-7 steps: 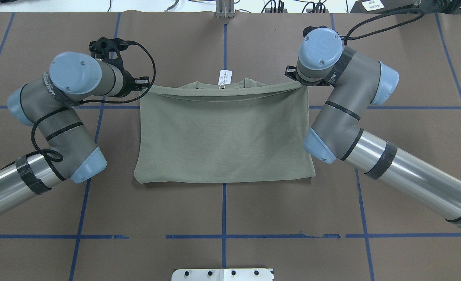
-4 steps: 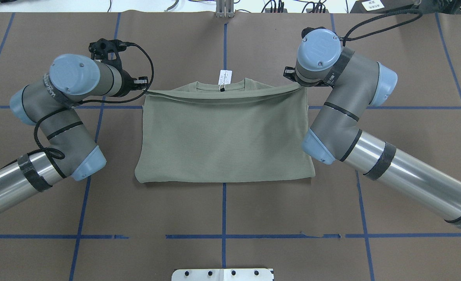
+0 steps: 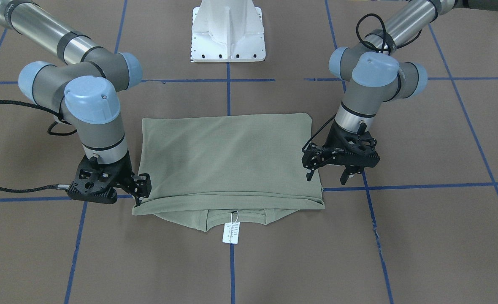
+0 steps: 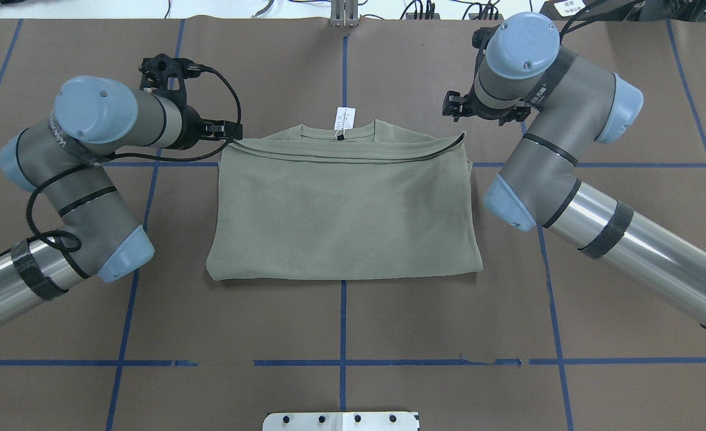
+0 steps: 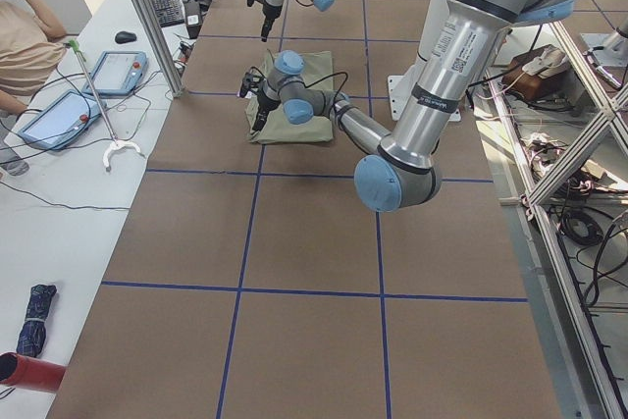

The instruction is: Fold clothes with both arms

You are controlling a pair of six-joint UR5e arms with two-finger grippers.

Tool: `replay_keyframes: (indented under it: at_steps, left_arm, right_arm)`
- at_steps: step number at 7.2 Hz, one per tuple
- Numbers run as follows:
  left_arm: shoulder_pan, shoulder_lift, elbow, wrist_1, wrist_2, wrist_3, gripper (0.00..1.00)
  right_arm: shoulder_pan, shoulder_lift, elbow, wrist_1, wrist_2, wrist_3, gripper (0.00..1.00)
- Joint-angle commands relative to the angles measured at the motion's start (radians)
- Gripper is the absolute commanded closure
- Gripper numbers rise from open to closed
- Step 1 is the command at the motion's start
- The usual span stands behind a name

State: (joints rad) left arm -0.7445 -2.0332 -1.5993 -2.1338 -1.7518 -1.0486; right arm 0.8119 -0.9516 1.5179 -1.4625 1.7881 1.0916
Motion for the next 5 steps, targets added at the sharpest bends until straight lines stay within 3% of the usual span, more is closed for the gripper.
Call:
replay_keyframes:
  at_steps: [1,2,3,4,5]
  left_arm:
    - [0.049,0.167,-0.140,-0.087,-0.017,-0.066,0.00]
    - [0.092,0.247,-0.168,-0.182,-0.009,-0.130,0.00]
    - [0.147,0.276,-0.171,-0.223,-0.002,-0.219,0.07]
    - [0.213,0.281,-0.171,-0.242,0.058,-0.331,0.20]
    - [0.276,0.286,-0.171,-0.244,0.107,-0.420,0.26]
  right_arm:
    - [0.007,-0.015,0.028,0.001,0.014,-0.015,0.00]
    - [0.007,-0.015,0.028,0.002,0.013,-0.013,0.00]
    - [0.007,-0.015,0.030,0.002,0.013,-0.012,0.00]
    - [0.007,-0.015,0.030,0.002,0.013,-0.010,0.00]
    - [0.007,-0.015,0.030,0.002,0.011,-0.010,0.00]
